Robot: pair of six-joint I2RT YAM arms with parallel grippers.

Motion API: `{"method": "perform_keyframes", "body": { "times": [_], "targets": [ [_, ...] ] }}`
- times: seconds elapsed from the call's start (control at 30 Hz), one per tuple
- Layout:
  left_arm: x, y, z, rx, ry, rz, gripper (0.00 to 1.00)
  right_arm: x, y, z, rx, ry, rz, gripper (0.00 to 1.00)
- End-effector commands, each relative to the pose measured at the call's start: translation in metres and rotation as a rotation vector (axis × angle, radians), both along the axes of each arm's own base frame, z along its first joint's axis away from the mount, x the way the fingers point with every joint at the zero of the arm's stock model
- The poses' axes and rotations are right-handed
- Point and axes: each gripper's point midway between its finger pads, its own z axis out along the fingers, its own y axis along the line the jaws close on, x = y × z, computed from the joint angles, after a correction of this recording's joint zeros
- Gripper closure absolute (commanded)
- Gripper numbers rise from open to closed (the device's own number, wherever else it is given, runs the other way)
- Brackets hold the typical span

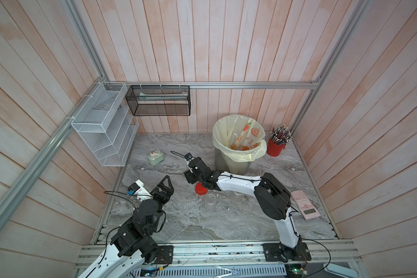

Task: Empty expired oatmeal from jars
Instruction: Place the jar at the center of the board.

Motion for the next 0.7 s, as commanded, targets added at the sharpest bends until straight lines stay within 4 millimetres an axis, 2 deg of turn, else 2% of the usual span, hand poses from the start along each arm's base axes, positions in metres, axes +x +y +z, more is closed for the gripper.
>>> {"method": "perform_keyframes", "body": {
  "times": [0.0, 0.17, 0.33, 0.47, 0.6, 0.67],
  "targets": [
    [0.001, 0.007, -0.003, 0.081, 0.007, 0.026, 0.00, 0.006, 0.005, 0.004, 0.015, -0.038, -0.009, 0.53],
    [0.002, 0.017, -0.007, 0.166, 0.021, 0.076, 0.00, 0.004, 0.003, 0.000, 0.015, -0.031, -0.007, 0.41],
    [0.000, 0.040, -0.017, 0.262, 0.066, 0.207, 0.00, -0.001, 0.002, 0.001, 0.033, -0.017, 0.006, 0.20],
    [0.001, 0.050, -0.017, 0.351, 0.066, 0.267, 0.00, -0.003, 0.001, 0.007, 0.047, -0.020, 0.010, 0.14],
    [0.005, 0.050, -0.018, 0.437, 0.058, 0.278, 0.00, -0.005, -0.001, 0.012, 0.052, -0.020, 0.011, 0.02],
    [0.006, 0.052, -0.016, 0.467, 0.040, 0.294, 0.00, -0.004, -0.003, 0.020, 0.064, -0.030, 0.002, 0.02]
  ]
}}
